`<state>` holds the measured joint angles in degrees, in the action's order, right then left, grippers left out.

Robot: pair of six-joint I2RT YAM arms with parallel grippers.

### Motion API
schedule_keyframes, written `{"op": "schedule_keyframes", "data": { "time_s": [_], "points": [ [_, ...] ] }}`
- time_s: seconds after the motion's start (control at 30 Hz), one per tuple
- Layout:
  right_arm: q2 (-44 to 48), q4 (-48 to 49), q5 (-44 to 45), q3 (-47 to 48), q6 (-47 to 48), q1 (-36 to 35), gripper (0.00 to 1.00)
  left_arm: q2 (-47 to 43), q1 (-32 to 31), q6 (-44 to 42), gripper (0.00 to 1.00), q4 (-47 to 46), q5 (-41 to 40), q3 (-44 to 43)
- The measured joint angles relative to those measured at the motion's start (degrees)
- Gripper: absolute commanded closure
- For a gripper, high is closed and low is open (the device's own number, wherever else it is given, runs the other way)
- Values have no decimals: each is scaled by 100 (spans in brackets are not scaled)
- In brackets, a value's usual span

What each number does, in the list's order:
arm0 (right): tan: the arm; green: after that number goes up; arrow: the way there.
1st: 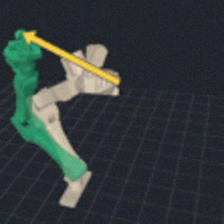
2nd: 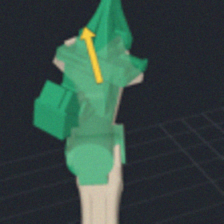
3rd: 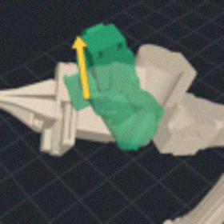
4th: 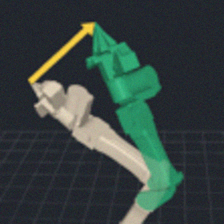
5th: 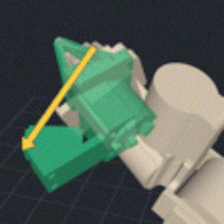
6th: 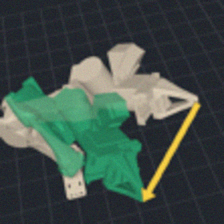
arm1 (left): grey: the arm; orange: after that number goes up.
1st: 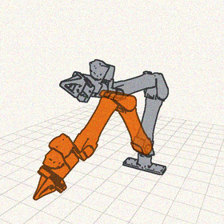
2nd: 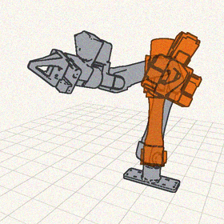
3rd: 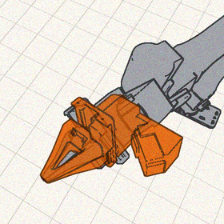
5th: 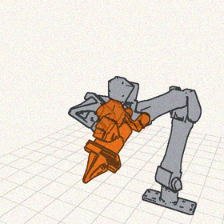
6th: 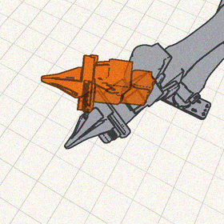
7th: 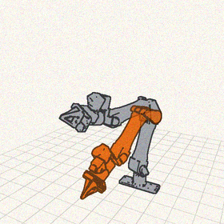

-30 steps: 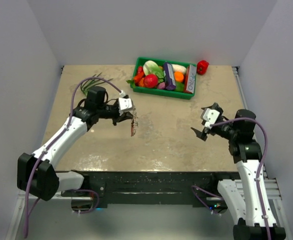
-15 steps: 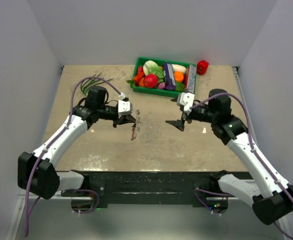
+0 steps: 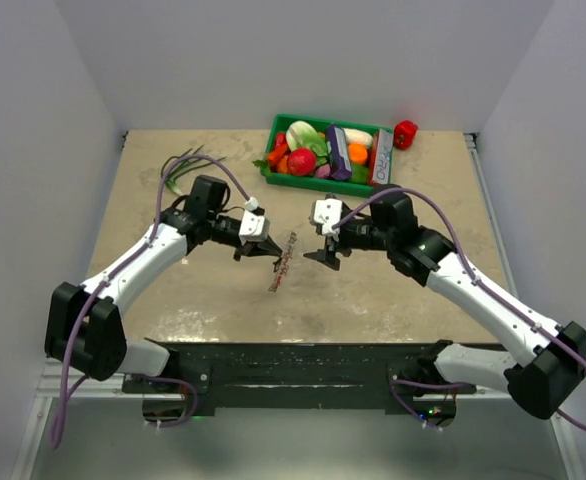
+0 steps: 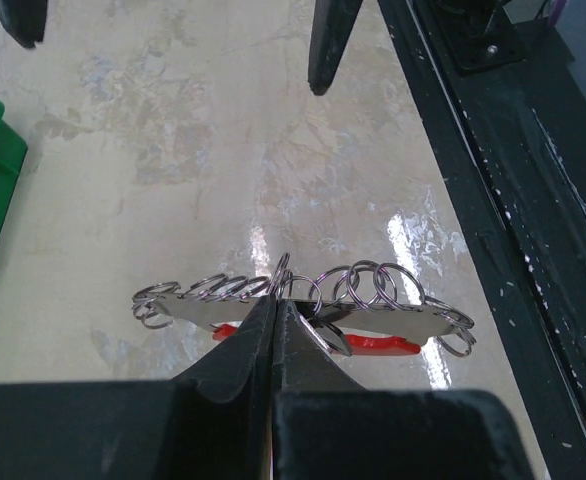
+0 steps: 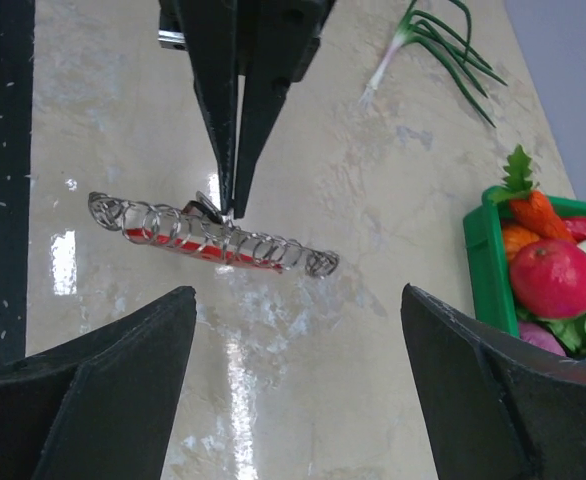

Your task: Remove the keys from the keyring

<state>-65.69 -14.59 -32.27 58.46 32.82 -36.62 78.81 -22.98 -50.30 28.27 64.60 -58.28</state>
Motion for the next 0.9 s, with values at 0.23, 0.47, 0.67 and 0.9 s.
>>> {"op": "schedule_keyframes", "data": {
  "time_s": [0.23, 0.47, 0.67, 0.9],
  "points": [
    [-203, 52, 13, -138, 59, -304, 39, 52, -4, -275, 100, 57, 293, 4],
    [-577, 85, -2, -262, 74, -568, 57, 50, -20, -140, 100, -157, 409, 168],
    [-678, 146, 15, -271, 11, -678, 66, 50, -42, -20, 100, -286, 448, 254],
    [-675, 221, -44, -271, -101, -684, 66, 50, -42, 28, 100, -348, 535, 286]
  ]
}}
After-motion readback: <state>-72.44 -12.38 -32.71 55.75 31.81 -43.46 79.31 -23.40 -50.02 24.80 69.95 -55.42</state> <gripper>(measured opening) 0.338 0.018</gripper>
